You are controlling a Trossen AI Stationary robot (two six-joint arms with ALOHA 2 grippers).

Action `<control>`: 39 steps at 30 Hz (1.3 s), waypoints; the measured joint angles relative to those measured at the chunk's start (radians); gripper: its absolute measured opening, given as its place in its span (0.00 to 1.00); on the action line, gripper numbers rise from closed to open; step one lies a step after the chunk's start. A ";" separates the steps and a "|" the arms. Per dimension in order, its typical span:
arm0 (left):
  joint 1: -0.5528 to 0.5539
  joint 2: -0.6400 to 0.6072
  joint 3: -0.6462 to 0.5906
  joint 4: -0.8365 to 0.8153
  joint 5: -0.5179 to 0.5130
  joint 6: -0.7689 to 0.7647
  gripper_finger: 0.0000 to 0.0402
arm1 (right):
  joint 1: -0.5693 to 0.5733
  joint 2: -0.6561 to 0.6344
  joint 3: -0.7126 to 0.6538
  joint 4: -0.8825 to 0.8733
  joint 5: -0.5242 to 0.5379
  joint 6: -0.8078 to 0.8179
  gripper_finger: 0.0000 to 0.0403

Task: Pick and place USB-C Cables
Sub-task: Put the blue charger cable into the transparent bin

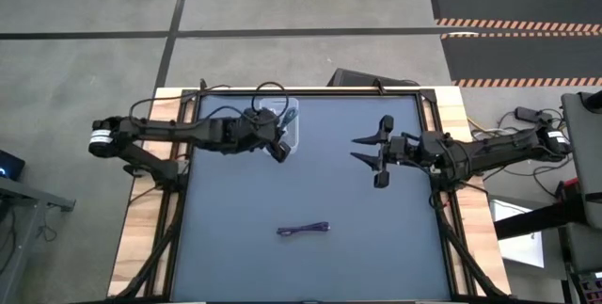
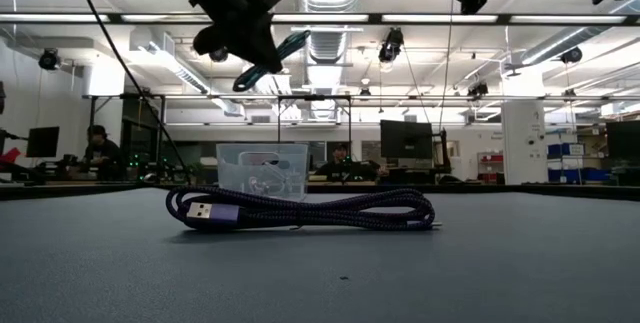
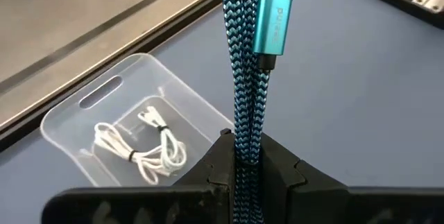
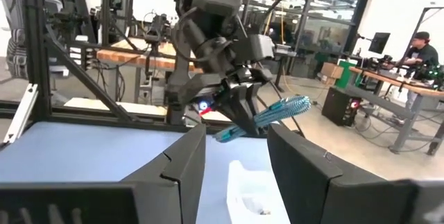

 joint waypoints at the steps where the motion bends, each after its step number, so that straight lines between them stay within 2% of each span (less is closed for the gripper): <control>1: 0.009 0.001 0.007 -0.012 0.006 -0.001 0.04 | 0.000 -0.010 0.000 -0.010 0.000 0.000 0.36; 16: 0.142 0.002 0.022 -0.068 0.117 -0.053 0.04 | 0.000 -0.039 -0.002 -0.044 -0.002 -0.016 0.34; 22: 0.152 0.037 0.056 -0.067 0.147 -0.051 0.04 | 0.000 -0.038 -0.002 -0.038 -0.002 -0.027 0.34; 28: 0.153 0.172 0.192 -0.095 0.168 0.032 0.04 | 0.000 -0.042 -0.001 -0.045 -0.002 -0.028 0.34; 33: 0.174 0.286 0.334 -0.254 0.160 0.094 0.04 | 0.000 -0.046 -0.001 -0.069 -0.002 -0.027 0.33; 39: 0.220 0.365 0.393 -0.407 0.136 0.108 0.04 | 0.000 -0.051 -0.001 -0.073 -0.002 -0.021 0.33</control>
